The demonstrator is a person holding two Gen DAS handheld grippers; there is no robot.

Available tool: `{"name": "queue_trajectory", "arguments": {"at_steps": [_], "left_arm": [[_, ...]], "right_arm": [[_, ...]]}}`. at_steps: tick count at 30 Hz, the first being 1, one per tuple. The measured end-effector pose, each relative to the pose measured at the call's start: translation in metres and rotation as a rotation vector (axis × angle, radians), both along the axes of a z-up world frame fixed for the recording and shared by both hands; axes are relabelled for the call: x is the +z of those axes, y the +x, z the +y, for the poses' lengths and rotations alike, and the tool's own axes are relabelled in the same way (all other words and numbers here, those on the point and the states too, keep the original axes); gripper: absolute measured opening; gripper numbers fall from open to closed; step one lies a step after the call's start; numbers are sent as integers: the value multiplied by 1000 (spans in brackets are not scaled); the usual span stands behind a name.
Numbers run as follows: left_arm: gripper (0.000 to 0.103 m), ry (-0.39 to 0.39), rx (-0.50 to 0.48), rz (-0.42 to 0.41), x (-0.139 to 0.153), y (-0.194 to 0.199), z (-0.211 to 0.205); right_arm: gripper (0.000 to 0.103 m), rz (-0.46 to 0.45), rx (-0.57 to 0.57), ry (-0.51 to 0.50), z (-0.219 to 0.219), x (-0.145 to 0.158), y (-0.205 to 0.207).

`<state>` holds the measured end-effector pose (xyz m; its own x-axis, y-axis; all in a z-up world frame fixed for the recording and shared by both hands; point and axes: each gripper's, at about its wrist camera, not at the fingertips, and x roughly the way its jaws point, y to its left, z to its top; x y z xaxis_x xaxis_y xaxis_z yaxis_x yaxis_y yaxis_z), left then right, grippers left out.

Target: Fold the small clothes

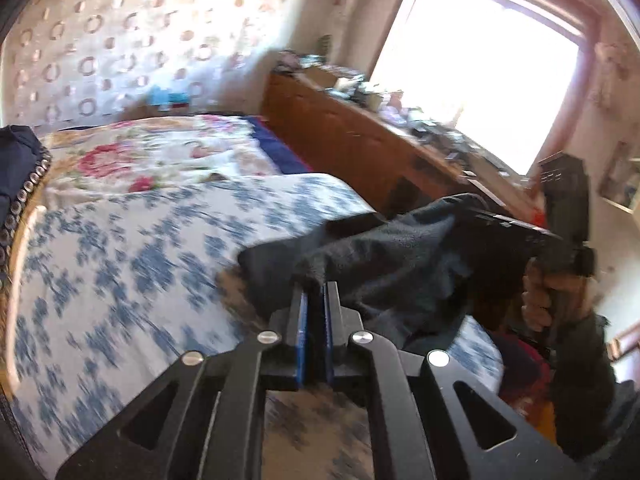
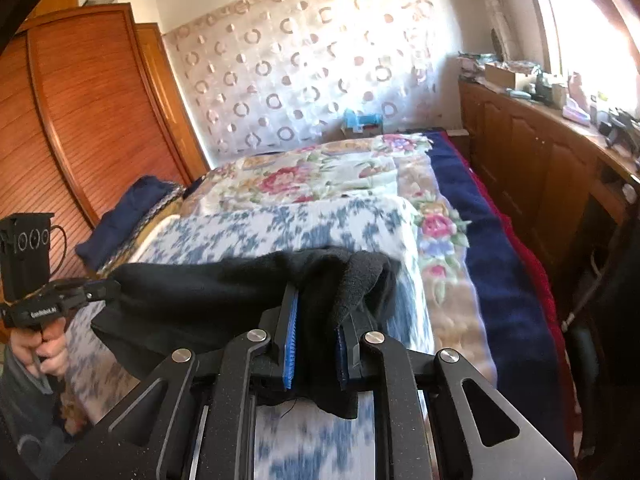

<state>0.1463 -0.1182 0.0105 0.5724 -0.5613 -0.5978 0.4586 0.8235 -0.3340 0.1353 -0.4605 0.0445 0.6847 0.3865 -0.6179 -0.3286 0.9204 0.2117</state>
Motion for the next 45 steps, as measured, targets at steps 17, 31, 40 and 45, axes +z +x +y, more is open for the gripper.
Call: {"name": "queue_trajectory", "arguments": {"at_steps": [17, 31, 40, 45], "left_arm": [[25, 59, -19, 7, -27, -3, 23], [25, 111, -121, 76, -48, 3, -15], [26, 127, -78, 56, -45, 59, -36], [25, 187, 51, 30, -52, 82, -28]], "right_arm": [[66, -91, -46, -184, -14, 1, 20], [72, -5, 116, -189, 6, -45, 29], [40, 22, 250, -55, 10, -50, 89], [7, 34, 298, -13, 5, -56, 106]]}}
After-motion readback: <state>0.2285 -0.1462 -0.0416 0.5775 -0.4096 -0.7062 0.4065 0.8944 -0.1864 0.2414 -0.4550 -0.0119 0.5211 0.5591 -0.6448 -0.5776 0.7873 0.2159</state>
